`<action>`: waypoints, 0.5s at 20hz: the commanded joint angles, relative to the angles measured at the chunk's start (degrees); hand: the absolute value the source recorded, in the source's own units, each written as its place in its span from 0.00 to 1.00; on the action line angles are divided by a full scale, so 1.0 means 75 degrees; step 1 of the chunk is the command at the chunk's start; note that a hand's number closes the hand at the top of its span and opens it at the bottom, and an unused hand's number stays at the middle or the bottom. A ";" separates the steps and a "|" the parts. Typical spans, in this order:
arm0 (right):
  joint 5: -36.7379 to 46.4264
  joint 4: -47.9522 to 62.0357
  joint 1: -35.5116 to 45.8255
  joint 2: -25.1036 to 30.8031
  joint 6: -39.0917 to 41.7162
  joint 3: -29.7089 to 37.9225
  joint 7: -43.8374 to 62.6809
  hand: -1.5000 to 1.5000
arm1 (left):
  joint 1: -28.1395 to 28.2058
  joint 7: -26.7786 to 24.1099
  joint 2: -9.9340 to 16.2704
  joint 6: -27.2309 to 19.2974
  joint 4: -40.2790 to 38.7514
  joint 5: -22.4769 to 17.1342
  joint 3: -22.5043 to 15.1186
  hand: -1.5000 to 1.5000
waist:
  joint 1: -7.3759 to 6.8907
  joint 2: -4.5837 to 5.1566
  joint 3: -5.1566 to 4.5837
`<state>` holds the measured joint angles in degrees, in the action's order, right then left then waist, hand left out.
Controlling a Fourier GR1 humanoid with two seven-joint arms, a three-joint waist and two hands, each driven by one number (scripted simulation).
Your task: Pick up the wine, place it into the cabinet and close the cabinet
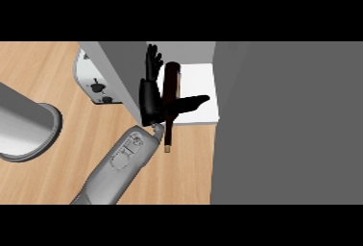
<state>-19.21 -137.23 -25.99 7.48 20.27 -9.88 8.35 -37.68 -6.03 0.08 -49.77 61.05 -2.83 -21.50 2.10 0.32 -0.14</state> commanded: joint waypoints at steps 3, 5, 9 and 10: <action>-0.0364 -0.1415 0.0101 0.0132 -0.0553 0.0236 0.0827 0.00 | 0.0662 -0.1043 0.0094 0.1361 0.0372 -0.0772 0.0262 0.00 | -0.0208 -0.0029 0.0003; 0.0271 -0.0851 -0.0185 -0.0123 -0.0374 -0.0286 0.0323 0.00 | 0.0738 -0.1076 -0.0009 0.0736 0.0612 -0.1136 -0.0596 0.00 | -0.0134 -0.0045 0.0012; 0.0447 -0.1494 -0.0487 0.0026 -0.0509 -0.0472 0.0548 0.00 | 0.1368 -0.1001 -0.0008 0.1073 0.1626 -0.1129 -0.0552 0.00 | -0.0168 -0.0082 0.0011; -0.0201 -0.1435 -0.0151 0.0251 -0.0570 0.0126 0.0772 0.00 | 0.1747 -0.0819 -0.0009 0.1121 0.2076 -0.0912 -0.0597 0.00 | -0.0261 -0.0082 0.0015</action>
<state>-18.45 -137.53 -25.26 7.44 17.54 -11.22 9.36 -28.96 -12.87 0.18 -42.44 70.56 -9.25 -24.50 0.65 -0.15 -0.06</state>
